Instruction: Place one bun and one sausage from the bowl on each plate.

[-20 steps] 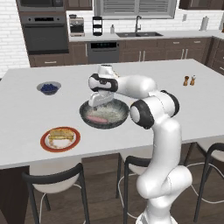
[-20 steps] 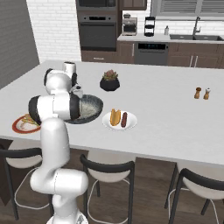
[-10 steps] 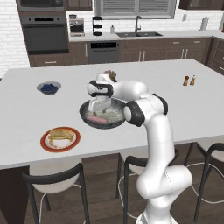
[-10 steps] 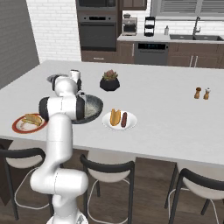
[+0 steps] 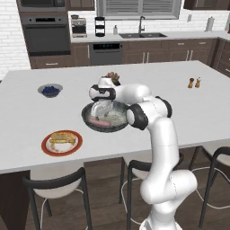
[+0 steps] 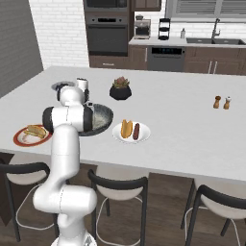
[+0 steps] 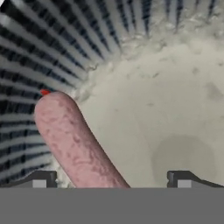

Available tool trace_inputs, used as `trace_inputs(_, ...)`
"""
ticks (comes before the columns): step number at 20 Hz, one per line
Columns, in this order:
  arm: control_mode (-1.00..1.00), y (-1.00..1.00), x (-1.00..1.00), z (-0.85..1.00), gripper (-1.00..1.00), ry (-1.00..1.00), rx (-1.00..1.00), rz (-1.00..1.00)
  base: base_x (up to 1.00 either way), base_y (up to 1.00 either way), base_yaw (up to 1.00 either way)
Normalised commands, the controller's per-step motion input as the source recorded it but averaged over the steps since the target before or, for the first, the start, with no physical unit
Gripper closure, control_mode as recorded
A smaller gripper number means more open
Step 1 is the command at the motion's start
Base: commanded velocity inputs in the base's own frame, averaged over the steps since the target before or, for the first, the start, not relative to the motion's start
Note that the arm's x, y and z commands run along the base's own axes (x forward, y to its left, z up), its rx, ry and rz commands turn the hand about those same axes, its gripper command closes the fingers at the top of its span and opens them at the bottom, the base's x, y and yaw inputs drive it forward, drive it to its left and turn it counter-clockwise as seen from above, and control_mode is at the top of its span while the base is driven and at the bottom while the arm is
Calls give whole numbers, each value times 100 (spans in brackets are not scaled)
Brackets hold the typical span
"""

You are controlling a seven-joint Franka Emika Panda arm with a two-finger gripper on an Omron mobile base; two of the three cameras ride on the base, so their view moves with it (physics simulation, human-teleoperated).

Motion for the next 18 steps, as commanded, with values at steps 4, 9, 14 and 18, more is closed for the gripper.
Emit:
trace_inputs(4,-100,0,0,-41,-100,-2,1,8,0,0,0)
trace_inputs(9,-100,0,0,-26,-100,-4,1,8,0,0,0)
trace_inputs(14,-100,0,-10,8,-100,0,0,5,0,0,0)
trace_inputs(18,-100,0,-16,2,-100,0,0,4,0,0,0)
